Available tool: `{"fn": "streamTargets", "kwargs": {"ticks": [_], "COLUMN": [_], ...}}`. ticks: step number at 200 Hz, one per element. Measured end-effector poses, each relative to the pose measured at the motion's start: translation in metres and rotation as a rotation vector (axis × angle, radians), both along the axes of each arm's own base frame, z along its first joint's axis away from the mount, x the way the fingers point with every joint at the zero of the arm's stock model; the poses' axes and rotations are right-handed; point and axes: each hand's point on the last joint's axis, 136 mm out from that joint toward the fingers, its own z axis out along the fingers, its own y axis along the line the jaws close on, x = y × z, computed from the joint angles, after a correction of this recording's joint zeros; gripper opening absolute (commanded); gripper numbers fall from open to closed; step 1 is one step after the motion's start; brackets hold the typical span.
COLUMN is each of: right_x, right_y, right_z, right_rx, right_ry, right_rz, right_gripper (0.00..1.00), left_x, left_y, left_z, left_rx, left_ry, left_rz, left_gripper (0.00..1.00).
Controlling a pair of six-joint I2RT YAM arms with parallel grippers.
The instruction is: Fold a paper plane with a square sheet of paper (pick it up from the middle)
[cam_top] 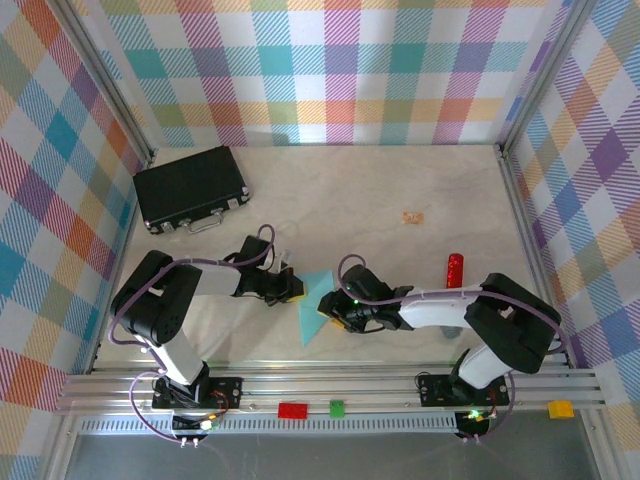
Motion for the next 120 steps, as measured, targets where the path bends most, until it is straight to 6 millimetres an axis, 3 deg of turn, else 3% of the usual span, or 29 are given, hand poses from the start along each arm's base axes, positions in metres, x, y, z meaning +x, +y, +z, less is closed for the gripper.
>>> {"fn": "streamTargets", "kwargs": {"ticks": [41, 120], "right_x": [-0.008, 0.007], "right_y": [0.012, 0.016], "right_z": [-0.003, -0.001], "right_rx": [0.033, 0.033], "right_ry": [0.037, -0.015], "right_rz": [-0.005, -0.049], "right_gripper": [0.45, 0.46], "left_x": [-0.001, -0.001], "left_y": [0.002, 0.003], "left_z": [0.000, 0.000], "left_rx": [0.002, 0.004], "left_ry": [0.006, 0.010], "left_rz": [0.005, 0.006], "left_gripper": [0.00, 0.00]}}
